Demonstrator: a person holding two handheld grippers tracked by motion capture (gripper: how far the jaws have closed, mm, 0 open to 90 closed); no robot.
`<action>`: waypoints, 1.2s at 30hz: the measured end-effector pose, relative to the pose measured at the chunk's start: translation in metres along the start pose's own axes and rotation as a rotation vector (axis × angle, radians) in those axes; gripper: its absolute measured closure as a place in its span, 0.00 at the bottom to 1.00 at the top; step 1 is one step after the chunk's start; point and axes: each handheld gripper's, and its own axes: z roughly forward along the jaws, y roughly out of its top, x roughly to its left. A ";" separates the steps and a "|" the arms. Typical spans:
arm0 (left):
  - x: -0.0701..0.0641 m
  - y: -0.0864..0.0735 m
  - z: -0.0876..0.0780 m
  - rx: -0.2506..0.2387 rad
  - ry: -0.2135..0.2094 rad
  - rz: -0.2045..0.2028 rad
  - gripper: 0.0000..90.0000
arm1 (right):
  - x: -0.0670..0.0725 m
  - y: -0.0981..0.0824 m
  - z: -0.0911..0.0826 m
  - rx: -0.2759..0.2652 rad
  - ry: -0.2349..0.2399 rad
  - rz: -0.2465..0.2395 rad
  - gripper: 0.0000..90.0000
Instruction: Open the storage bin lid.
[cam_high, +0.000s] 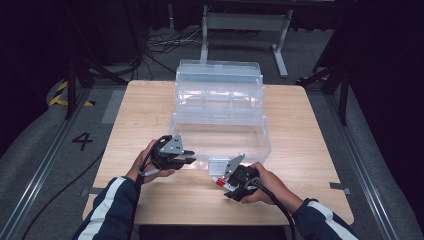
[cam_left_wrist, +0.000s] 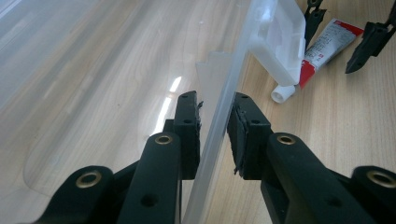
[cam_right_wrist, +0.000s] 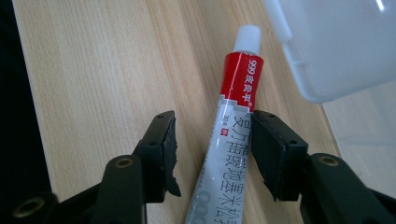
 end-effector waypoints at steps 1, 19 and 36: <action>0.000 0.000 0.000 0.000 -0.001 0.000 0.83 | 0.000 0.000 0.000 0.000 0.000 0.000 0.59; -0.004 0.003 0.001 0.030 0.036 0.018 0.80 | -0.003 -0.005 0.000 0.095 0.060 -0.095 0.78; -0.017 0.007 -0.034 -0.025 0.190 -0.011 0.32 | -0.015 -0.020 -0.012 0.092 0.033 -0.101 0.79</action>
